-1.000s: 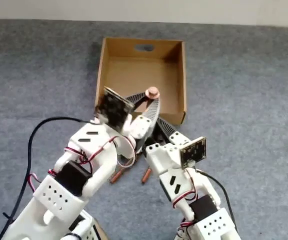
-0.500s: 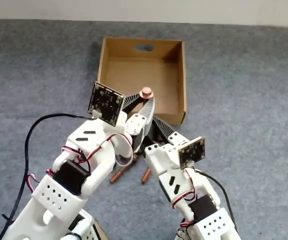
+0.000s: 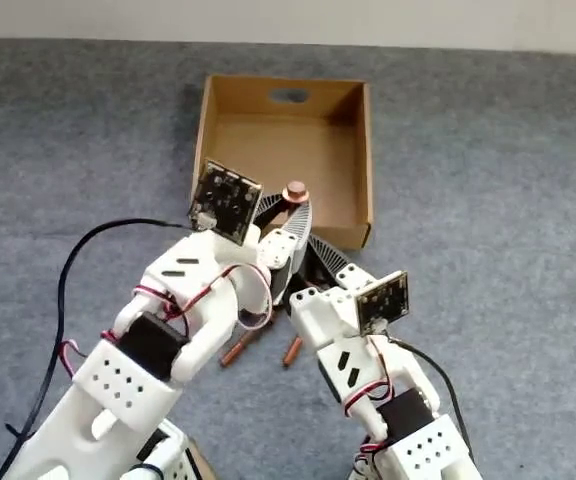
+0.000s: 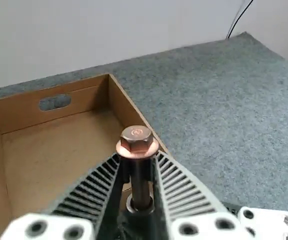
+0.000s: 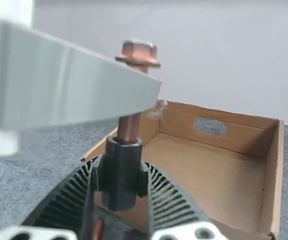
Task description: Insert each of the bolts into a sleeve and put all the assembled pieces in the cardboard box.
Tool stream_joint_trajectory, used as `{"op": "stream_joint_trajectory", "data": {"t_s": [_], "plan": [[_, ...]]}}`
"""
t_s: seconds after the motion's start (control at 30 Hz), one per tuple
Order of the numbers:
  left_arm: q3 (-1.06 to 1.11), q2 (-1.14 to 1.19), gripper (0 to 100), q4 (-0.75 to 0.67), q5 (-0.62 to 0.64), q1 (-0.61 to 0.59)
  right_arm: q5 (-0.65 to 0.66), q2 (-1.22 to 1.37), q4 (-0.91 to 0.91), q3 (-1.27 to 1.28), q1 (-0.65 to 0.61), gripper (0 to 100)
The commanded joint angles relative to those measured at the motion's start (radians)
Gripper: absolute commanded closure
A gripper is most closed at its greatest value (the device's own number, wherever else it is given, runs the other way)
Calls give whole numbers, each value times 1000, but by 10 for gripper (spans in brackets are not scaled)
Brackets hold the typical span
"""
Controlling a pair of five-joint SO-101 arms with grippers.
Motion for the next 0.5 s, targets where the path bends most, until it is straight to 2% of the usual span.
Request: {"op": "stream_joint_trajectory", "data": {"t_s": [0.0,0.23,0.4,0.47], "plan": [[-70,77,992,2,-3,-8,-2,-18,-2,139,-1,993],[-71,28,988,49,-3,-8,-2,-18,-2,139,-1,993],[-70,2,902,69,-3,-16,-2,-18,-2,139,-1,993],[-67,-10,900,72,-3,-15,-2,-18,-2,139,-1,993]]}}
